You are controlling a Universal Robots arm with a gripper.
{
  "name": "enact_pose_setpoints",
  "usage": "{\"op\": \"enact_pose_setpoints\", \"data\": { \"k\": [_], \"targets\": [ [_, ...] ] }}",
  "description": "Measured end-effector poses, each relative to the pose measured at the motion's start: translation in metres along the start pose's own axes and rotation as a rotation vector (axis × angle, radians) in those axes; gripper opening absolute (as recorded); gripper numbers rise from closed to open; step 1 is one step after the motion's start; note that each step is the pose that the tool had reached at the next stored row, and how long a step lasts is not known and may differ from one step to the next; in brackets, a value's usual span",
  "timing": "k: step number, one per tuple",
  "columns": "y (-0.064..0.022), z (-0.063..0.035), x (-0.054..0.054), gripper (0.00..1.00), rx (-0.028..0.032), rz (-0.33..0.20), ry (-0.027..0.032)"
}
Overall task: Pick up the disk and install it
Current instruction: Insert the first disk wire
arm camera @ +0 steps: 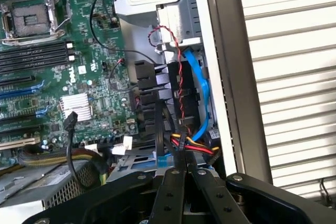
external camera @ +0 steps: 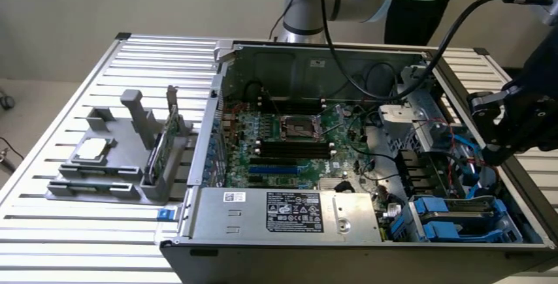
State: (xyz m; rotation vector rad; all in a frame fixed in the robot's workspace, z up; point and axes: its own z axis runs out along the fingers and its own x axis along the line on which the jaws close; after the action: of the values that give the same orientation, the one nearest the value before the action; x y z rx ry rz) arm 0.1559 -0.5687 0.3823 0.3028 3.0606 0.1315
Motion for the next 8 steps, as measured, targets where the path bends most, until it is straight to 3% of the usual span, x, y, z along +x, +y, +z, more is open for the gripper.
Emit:
{"op": "enact_pose_setpoints", "data": {
  "k": [2,8],
  "targets": [
    [-0.0001,0.0008,0.0001,0.13,-0.0007,0.012,-0.0122],
    [-0.0004,0.005,0.0003,0.13,0.0062,0.053,-0.0471]
  ]
}}
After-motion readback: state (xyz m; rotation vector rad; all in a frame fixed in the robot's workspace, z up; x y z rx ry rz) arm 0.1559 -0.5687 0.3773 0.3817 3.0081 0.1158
